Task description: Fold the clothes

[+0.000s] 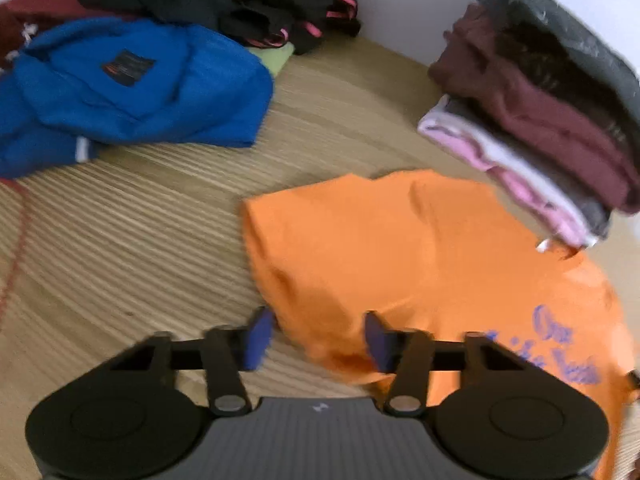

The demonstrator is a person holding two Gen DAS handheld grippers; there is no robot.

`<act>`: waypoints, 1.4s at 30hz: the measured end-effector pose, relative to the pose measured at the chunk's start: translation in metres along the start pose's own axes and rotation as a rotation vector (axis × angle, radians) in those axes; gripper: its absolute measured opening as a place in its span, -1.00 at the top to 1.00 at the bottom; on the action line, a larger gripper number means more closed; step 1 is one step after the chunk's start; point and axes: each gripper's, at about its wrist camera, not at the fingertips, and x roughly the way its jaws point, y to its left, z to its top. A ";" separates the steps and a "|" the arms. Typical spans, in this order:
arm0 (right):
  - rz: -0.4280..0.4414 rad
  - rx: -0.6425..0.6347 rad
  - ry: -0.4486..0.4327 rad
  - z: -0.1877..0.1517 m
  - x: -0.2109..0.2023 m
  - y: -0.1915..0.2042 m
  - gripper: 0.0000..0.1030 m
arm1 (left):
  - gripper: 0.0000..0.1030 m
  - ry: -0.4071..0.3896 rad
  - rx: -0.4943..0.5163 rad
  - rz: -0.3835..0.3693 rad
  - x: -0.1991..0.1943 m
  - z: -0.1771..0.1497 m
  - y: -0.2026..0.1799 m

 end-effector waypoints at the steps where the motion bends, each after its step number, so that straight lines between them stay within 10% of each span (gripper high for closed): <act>1: 0.005 0.020 0.008 0.001 0.002 0.000 0.51 | 0.93 0.004 -0.016 0.002 0.004 0.001 0.001; 2: 0.009 0.040 0.016 0.003 0.003 0.000 0.87 | 0.98 0.004 -0.029 0.005 0.007 0.002 0.003; 11: 0.012 0.033 -0.049 0.031 0.000 -0.015 0.90 | 0.99 -0.074 -0.001 -0.007 -0.010 0.012 0.036; 15: -0.010 0.017 0.065 0.038 0.018 -0.017 0.79 | 0.87 -0.030 -0.011 0.028 0.001 0.014 0.048; 19: 0.014 0.027 0.059 0.023 0.004 -0.029 0.29 | 0.43 -0.066 0.044 -0.075 -0.013 0.005 0.039; 23: 0.103 -0.017 -0.034 0.001 -0.026 -0.034 0.19 | -0.64 -0.210 0.313 -0.137 -0.031 -0.013 0.002; 25: 0.150 -0.049 -0.017 -0.008 -0.029 -0.030 0.18 | -0.48 -0.224 0.422 -0.145 -0.029 -0.019 -0.015; 28: 0.204 -0.086 0.019 -0.019 -0.029 -0.023 0.18 | 0.76 -0.119 0.407 -0.086 -0.009 -0.018 -0.020; 31: 0.237 -0.125 0.013 -0.023 -0.028 -0.015 0.17 | 0.93 -0.091 0.375 -0.059 -0.001 -0.020 -0.010; 34: 0.194 -0.217 0.016 -0.025 -0.022 -0.003 0.85 | 0.94 -0.112 0.407 -0.001 -0.003 -0.027 -0.002; 39: 0.021 -0.110 -0.055 -0.018 -0.026 -0.019 0.84 | 0.60 -0.132 0.365 0.104 -0.015 -0.030 0.007; 42: 0.036 0.029 0.005 -0.017 -0.035 -0.047 0.64 | -0.11 -0.138 0.379 0.077 -0.039 -0.048 0.002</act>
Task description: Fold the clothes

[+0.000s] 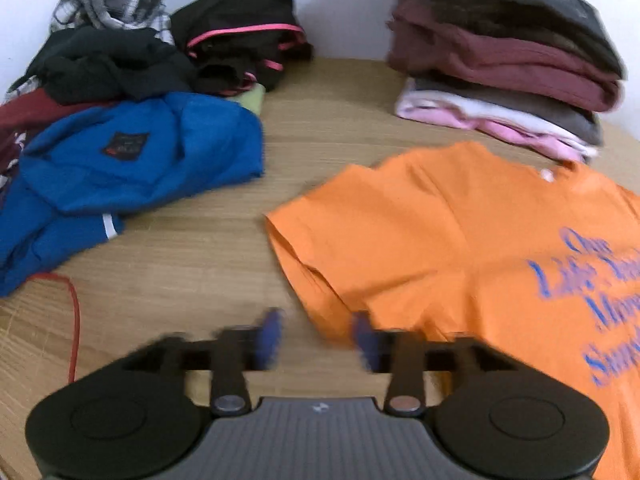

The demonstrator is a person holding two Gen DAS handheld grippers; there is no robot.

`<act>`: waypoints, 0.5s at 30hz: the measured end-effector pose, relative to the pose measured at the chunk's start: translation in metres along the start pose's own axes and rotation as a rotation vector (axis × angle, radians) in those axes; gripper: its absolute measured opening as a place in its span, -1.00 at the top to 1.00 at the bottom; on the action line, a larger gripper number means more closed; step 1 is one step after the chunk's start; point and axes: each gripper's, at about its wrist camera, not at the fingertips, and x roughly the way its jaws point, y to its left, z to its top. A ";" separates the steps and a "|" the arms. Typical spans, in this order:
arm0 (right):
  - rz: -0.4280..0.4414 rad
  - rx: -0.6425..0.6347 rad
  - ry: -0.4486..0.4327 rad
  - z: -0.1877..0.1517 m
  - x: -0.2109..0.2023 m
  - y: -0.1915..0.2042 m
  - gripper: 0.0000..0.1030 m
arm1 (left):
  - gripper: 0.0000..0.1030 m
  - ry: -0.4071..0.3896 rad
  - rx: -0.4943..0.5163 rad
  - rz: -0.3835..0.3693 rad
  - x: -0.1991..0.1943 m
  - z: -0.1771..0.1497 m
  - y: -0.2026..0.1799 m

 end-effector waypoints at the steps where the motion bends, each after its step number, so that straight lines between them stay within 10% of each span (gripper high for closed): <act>1: 0.013 -0.005 0.041 -0.006 -0.011 -0.005 0.54 | -0.17 -0.023 0.005 -0.022 -0.014 -0.006 -0.004; 7: 0.093 -0.279 0.104 -0.085 -0.135 -0.011 0.03 | -0.46 -0.096 -0.066 -0.252 -0.119 -0.076 -0.016; 12: 0.081 -0.253 0.208 -0.164 -0.202 -0.015 -0.13 | -0.59 0.025 0.084 -0.484 -0.163 -0.136 -0.037; 15: 0.083 -0.202 0.258 -0.196 -0.210 -0.017 -0.13 | -0.57 0.162 0.137 -0.485 -0.161 -0.156 -0.049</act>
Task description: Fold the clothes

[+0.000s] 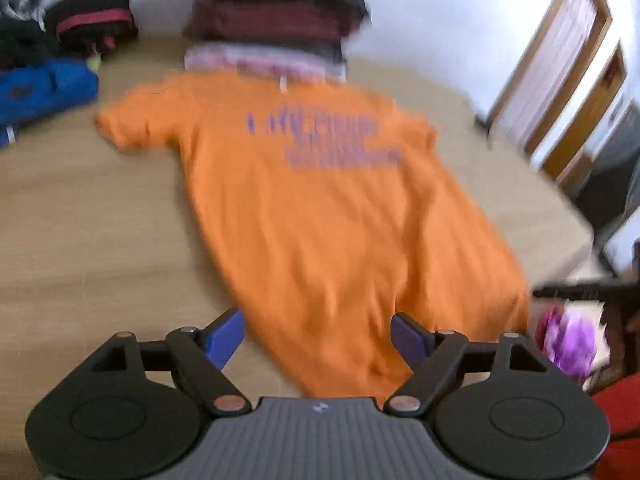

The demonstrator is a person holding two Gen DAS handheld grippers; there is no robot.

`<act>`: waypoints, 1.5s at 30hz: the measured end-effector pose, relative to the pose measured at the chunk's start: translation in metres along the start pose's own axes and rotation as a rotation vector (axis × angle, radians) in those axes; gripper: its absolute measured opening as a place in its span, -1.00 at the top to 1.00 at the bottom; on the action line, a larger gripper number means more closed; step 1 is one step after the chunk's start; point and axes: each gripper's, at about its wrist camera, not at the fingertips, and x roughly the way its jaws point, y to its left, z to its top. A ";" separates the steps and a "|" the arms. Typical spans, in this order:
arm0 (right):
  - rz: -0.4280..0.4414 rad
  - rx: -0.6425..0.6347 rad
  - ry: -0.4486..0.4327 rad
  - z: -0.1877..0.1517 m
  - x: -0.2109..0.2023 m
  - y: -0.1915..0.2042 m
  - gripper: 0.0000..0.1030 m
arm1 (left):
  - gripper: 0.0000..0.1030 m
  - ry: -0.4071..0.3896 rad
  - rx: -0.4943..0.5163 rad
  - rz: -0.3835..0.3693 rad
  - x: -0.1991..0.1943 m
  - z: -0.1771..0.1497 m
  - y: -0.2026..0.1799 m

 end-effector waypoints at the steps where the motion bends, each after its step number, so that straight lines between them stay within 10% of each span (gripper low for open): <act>1: 0.004 0.026 -0.001 -0.004 0.003 0.000 -0.13 | -0.55 0.044 -0.024 -0.012 0.003 -0.005 -0.001; 10: 0.092 0.185 -0.066 -0.016 0.014 0.004 -0.14 | -0.56 0.089 -0.107 -0.091 0.009 -0.038 -0.021; 15: 0.076 0.201 -0.069 -0.020 0.014 0.003 0.53 | -0.46 0.086 -0.180 -0.096 0.026 -0.032 -0.025; 18: 0.073 0.214 -0.071 -0.024 0.013 0.000 0.76 | 1.00 0.123 -0.269 -0.072 0.041 -0.033 -0.018; 26: 0.078 0.241 -0.111 -0.028 -0.001 -0.011 0.86 | 0.98 0.027 -0.279 -0.159 0.008 -0.068 0.003; 33: 0.036 0.322 -0.106 -0.029 -0.003 -0.037 0.85 | 0.99 0.036 -0.552 -0.053 0.005 -0.104 0.069; 45: -0.042 0.307 -0.019 -0.019 0.018 -0.049 0.79 | 0.98 0.078 -0.571 0.070 0.030 -0.105 0.093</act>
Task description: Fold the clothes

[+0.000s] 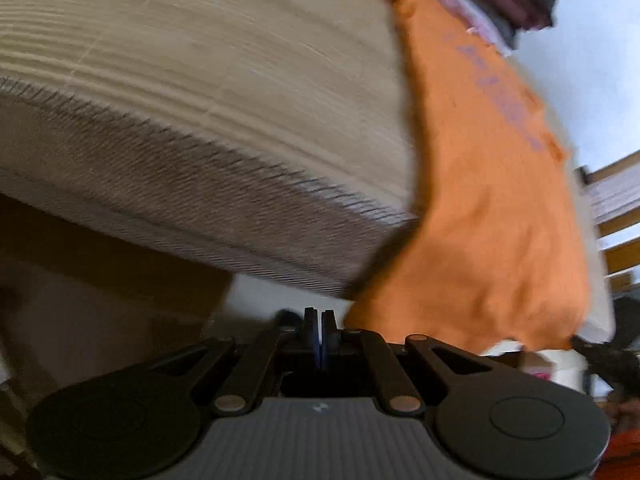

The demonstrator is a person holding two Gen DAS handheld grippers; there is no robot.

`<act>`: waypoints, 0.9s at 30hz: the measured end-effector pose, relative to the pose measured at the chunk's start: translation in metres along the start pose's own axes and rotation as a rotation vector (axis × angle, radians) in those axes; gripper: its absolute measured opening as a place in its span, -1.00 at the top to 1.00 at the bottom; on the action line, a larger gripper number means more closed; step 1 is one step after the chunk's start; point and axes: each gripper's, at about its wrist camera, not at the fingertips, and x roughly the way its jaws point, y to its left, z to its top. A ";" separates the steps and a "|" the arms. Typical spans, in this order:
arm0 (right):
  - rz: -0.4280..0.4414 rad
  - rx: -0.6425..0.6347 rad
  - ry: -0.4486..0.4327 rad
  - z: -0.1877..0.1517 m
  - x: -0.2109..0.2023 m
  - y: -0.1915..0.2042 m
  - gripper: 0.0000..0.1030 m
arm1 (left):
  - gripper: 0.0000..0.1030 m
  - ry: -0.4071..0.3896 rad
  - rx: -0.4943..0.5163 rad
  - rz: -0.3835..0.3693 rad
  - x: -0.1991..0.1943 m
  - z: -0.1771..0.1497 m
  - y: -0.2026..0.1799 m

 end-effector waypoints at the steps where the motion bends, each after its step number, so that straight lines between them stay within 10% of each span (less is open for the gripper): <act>1: -0.016 0.008 0.002 0.001 0.002 -0.002 0.79 | 0.98 0.005 -0.020 0.008 0.002 0.001 0.003; 6: -0.093 -0.080 -0.014 -0.003 -0.009 0.004 0.74 | 0.86 0.017 0.034 0.023 -0.006 0.002 -0.004; 9: 0.023 -0.251 0.054 -0.020 -0.019 0.025 0.18 | 0.14 0.025 0.135 -0.069 -0.014 -0.001 -0.022; 10: 0.125 -0.212 0.128 -0.026 -0.016 0.027 0.06 | -0.17 0.032 0.149 -0.113 -0.014 -0.002 -0.027; 16: 0.489 0.260 0.258 -0.055 0.028 0.021 -0.08 | -0.25 0.101 -0.004 -0.235 0.030 -0.001 -0.035; 21: 0.478 0.518 0.220 -0.070 0.058 0.005 -0.07 | 0.01 0.107 -0.180 -0.272 0.051 0.002 -0.023; 22: 0.477 0.561 0.200 -0.072 0.061 0.001 -0.06 | 0.35 0.090 -0.216 -0.312 0.049 0.003 -0.020; 23: 0.487 0.592 0.173 -0.074 0.060 -0.003 0.03 | 0.71 0.078 -0.257 -0.337 0.046 0.003 -0.017; 27: 0.479 0.630 0.114 -0.081 0.050 -0.015 0.88 | 0.98 0.052 -0.347 -0.325 0.041 -0.003 -0.006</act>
